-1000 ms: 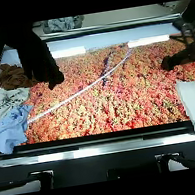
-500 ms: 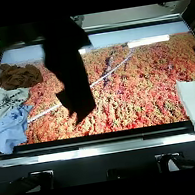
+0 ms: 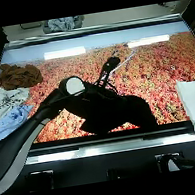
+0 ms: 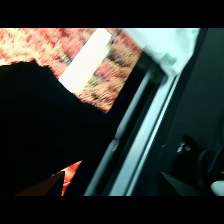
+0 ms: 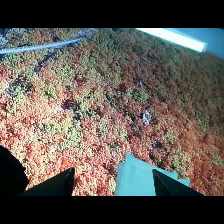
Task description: Fold the shirts.
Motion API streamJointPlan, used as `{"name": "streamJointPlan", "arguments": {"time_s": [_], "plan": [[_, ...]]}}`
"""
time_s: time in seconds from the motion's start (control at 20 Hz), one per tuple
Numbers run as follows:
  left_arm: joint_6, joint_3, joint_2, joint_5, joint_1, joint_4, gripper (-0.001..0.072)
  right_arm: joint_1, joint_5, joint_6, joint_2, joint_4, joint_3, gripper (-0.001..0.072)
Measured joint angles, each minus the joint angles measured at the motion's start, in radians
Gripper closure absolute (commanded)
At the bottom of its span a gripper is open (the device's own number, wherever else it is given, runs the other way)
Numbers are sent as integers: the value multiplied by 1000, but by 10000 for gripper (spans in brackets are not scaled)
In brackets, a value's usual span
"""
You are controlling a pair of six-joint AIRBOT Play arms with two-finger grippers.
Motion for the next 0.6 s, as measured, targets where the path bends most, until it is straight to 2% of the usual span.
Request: {"name": "streamJointPlan", "arguments": {"time_s": [0.15, 0.3, 0.45, 0.6], "plan": [[-52, 76, 11, -124, 118, 266, -13, 0, 41, 1, -95, 8, -5, 27], [-123, 102, 17, -216, 341, 461, -13, 0, 102, -12, -223, 84, -37, 27], [-176, 31, 0, -274, 573, 482, -13, 0, 147, -39, -355, 210, -90, 29], [-191, -130, -15, -262, 722, 374, -13, 0, 157, -65, -455, 315, -136, 29]]}}
